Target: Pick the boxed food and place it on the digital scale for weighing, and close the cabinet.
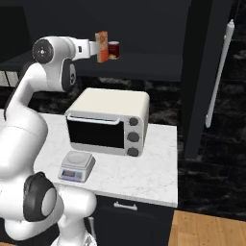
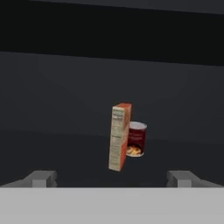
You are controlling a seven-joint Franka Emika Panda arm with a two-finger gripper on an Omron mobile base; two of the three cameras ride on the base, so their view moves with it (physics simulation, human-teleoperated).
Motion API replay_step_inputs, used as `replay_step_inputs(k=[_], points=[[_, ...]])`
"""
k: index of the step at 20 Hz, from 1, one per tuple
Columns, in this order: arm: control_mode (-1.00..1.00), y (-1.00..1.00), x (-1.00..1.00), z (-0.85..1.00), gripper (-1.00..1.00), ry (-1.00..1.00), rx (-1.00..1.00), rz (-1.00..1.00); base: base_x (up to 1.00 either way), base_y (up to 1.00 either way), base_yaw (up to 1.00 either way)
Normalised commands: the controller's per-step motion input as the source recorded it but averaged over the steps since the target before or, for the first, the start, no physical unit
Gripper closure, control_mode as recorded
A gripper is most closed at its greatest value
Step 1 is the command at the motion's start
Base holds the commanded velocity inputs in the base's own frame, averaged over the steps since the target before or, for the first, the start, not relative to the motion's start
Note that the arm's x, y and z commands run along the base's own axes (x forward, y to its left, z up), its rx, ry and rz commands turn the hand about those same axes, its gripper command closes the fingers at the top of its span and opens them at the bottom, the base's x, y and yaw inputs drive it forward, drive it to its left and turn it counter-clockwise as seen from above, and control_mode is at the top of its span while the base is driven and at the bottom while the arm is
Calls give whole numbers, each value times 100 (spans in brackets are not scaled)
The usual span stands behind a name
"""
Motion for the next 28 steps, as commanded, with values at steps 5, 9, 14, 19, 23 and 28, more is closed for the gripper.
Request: replay_step_inputs(k=[5, 9, 14, 19, 23, 28], points=[[-100, -2, 63, 0, -100, 0, 2, -2, 0, 0, 0], [-100, 0, 66, 0, -100, 0, 2, 0, 0, 0, 0], [-100, -4, 61, 0, -100, 0, 0, 0, 0, 0, 0], [-100, 0, 58, 0, -100, 0, 0, 0, 0, 0, 0], [-100, -2, 46, 0, -100, 0, 0, 0, 0, 0, 0], [-100, -9, 41, 0, -100, 0, 0, 0, 0, 0, 0]])
